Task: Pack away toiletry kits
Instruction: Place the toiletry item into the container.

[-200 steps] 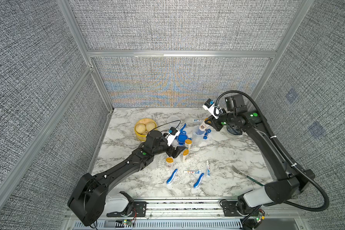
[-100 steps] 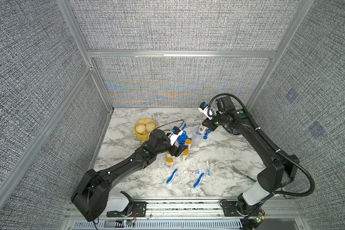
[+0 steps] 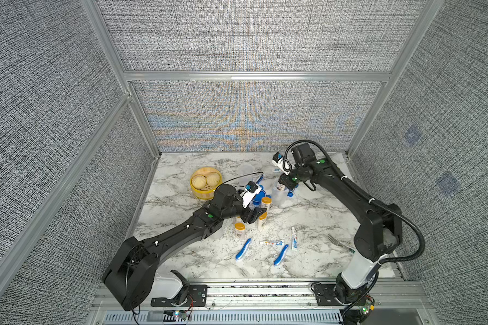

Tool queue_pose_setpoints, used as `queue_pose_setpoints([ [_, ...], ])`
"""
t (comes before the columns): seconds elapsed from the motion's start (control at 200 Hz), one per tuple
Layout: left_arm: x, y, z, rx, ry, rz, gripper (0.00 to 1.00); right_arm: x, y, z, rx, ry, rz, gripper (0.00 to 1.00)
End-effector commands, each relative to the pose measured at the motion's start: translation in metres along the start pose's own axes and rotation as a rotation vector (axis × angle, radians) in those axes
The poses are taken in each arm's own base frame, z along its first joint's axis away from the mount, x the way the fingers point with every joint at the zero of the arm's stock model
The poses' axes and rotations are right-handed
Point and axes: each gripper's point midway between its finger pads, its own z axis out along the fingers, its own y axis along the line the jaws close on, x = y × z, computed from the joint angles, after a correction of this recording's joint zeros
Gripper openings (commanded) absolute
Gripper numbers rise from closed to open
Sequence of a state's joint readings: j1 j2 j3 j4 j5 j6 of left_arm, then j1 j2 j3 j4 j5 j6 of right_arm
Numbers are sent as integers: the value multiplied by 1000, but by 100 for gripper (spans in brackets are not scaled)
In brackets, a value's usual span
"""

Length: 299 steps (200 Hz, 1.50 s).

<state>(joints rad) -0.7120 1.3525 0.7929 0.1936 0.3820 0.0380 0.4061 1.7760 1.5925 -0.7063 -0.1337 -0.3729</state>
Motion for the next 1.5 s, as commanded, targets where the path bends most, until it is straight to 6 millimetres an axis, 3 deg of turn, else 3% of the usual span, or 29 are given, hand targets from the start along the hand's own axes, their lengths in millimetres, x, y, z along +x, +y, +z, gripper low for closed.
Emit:
queue_pose_setpoints([
  [0.0, 1, 2, 0, -15, 11, 8, 76, -6, -6, 7, 42, -2, 10, 9],
  [0.35, 2, 2, -4, -25, 17, 8, 76, 8, -3, 24, 27, 45, 59, 13],
  [0.636, 14, 6, -4, -49, 44, 25, 77, 13, -2, 33, 3, 69, 75, 15],
  [0.866, 15, 6, -5, -51, 48, 31, 77, 17, 2, 39, -16, 82, 80, 27],
  [1.106, 17, 2, -5, -26, 61, 36, 76, 11, 2, 28, -19, 61, 82, 39],
  [1.256, 19, 0, -4, -11, 69, 32, 76, 6, 2, 19, -16, 44, 82, 40],
  [1.491, 28, -14, 4, 60, 101, 47, 75, -5, -2, -12, 23, -5, 100, 41],
])
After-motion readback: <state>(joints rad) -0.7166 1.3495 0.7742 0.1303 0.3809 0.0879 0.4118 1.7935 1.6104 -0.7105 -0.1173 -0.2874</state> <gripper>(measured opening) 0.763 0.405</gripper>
